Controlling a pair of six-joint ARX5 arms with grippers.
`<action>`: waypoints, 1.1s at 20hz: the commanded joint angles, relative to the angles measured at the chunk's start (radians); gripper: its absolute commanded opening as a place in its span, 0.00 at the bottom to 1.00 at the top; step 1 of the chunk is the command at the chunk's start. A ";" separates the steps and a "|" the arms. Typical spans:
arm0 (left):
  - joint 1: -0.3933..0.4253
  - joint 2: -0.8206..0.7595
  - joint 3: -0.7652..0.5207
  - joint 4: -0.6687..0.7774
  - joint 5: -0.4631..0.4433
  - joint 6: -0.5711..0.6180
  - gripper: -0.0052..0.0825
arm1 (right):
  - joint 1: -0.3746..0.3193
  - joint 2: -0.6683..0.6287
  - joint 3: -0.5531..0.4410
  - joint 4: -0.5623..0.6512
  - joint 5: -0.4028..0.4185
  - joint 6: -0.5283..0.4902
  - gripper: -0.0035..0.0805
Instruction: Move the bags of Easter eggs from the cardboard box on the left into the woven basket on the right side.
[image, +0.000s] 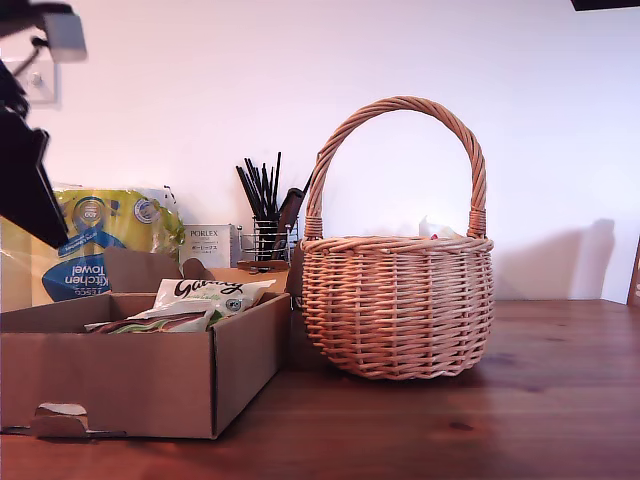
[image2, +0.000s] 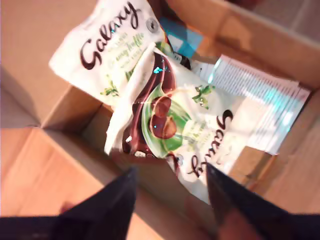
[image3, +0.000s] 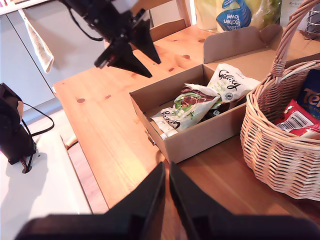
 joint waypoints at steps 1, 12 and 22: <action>0.002 0.051 0.035 0.003 0.000 0.032 0.57 | 0.005 -0.001 0.005 0.009 -0.003 0.000 0.03; -0.015 0.416 0.310 -0.034 0.017 0.102 0.57 | 0.004 -0.001 0.005 0.008 -0.003 -0.001 0.03; -0.012 0.631 0.406 -0.113 0.013 0.113 0.56 | 0.004 -0.001 0.005 0.005 -0.003 -0.008 0.03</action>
